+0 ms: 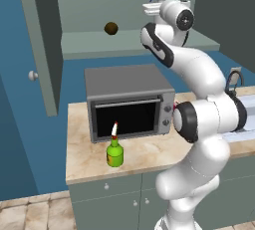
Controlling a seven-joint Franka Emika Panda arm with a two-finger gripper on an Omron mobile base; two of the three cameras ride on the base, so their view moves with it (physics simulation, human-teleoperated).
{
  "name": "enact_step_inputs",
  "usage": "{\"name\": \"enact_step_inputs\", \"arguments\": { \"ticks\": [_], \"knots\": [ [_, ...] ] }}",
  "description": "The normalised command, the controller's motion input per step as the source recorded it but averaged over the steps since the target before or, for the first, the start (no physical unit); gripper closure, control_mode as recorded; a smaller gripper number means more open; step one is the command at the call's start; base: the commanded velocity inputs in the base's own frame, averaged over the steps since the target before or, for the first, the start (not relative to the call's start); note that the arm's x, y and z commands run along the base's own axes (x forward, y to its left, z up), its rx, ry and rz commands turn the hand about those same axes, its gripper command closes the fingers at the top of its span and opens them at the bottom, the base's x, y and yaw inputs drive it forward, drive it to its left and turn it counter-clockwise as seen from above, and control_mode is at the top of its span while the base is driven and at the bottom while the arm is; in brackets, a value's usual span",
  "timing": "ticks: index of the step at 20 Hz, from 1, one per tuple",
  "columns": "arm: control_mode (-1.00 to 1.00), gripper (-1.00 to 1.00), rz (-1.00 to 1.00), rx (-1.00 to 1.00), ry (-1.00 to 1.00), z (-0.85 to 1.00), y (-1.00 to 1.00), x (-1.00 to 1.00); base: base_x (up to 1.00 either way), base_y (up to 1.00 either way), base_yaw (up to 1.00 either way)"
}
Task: Pick the spray and spray from the cabinet and place them on the counter.
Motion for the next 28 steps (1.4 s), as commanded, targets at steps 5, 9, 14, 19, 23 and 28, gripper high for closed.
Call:
{"name": "enact_step_inputs", "arguments": {
  "ticks": [5, 9, 14, 19, 23, 28],
  "knots": [
    [-1.0, 1.0, 0.0, 0.0, 0.04, -0.02, -0.07, -0.31, 0.0, 0.0, 0.0],
    [-1.0, 1.0, 0.0, 0.0, 0.0, -0.12, -0.07, -0.41, 0.0, 0.0, 0.0],
    [-1.0, 1.0, 0.0, 0.01, 0.0, -0.15, -0.09, -0.42, 0.0, 0.0, 0.0],
    [-1.0, 1.0, 0.0, 0.01, 0.0, -0.1, -0.13, -0.45, 0.0, 0.0, 0.0],
    [-1.0, 1.0, 0.0, 0.0, 0.02, -0.03, -0.15, -0.45, 0.0, 0.0, 0.0],
    [-1.0, 1.0, 0.0, 0.0, 0.06, -0.02, -0.14, -0.43, 0.0, 0.0, 0.0]
  ]
}}
